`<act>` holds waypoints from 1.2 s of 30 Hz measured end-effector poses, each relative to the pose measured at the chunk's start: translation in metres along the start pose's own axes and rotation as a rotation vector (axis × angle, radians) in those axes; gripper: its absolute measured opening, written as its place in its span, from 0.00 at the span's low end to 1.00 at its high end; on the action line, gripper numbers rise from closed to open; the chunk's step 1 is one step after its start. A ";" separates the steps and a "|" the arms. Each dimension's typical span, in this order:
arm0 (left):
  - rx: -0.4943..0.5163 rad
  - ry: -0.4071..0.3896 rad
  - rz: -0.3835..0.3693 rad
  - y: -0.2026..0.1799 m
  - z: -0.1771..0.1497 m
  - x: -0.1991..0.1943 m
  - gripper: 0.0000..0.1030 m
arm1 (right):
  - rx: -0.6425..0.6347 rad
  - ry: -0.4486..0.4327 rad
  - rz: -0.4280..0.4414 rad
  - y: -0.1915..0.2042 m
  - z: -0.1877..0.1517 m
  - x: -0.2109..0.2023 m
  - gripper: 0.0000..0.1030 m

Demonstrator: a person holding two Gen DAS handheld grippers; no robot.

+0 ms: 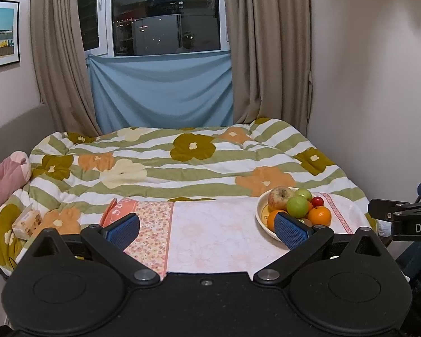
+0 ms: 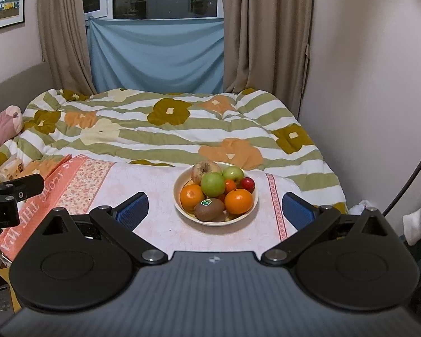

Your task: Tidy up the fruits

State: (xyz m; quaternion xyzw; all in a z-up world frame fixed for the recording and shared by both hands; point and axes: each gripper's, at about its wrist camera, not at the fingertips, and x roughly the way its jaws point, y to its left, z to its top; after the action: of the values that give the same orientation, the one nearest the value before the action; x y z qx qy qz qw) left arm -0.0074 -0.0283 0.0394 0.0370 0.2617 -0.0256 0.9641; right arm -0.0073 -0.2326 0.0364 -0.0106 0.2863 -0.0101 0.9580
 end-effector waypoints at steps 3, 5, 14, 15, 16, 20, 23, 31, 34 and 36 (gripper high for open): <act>0.002 0.000 0.000 -0.002 -0.001 -0.001 1.00 | 0.002 0.004 -0.001 -0.002 -0.001 0.001 1.00; 0.001 -0.004 -0.002 -0.003 -0.001 -0.001 1.00 | 0.003 0.008 0.000 -0.003 -0.001 0.001 1.00; 0.002 -0.005 -0.006 -0.006 -0.002 -0.003 1.00 | 0.014 0.018 0.004 -0.005 -0.001 0.004 1.00; 0.002 -0.005 -0.006 -0.006 -0.002 -0.003 1.00 | 0.016 0.019 0.005 -0.006 0.000 0.005 1.00; 0.002 -0.006 -0.005 -0.006 -0.002 -0.003 1.00 | 0.016 0.020 0.006 -0.006 0.000 0.006 1.00; 0.000 0.000 0.001 -0.006 -0.002 -0.002 1.00 | 0.018 0.022 0.009 -0.006 0.001 0.007 1.00; -0.008 0.002 0.002 -0.007 -0.001 -0.002 1.00 | 0.020 0.027 0.004 -0.007 0.001 0.010 1.00; -0.003 0.002 0.005 -0.006 0.001 0.001 1.00 | 0.028 0.038 0.006 -0.007 0.002 0.015 1.00; -0.003 0.003 0.004 -0.006 0.001 0.001 1.00 | 0.028 0.037 0.007 -0.007 0.002 0.015 1.00; -0.004 0.008 0.001 -0.004 0.001 0.002 1.00 | 0.028 0.038 0.007 -0.006 0.002 0.015 1.00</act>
State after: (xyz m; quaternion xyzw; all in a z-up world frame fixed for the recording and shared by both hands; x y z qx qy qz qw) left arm -0.0059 -0.0325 0.0388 0.0351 0.2654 -0.0244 0.9632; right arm 0.0063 -0.2391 0.0296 0.0040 0.3041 -0.0111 0.9526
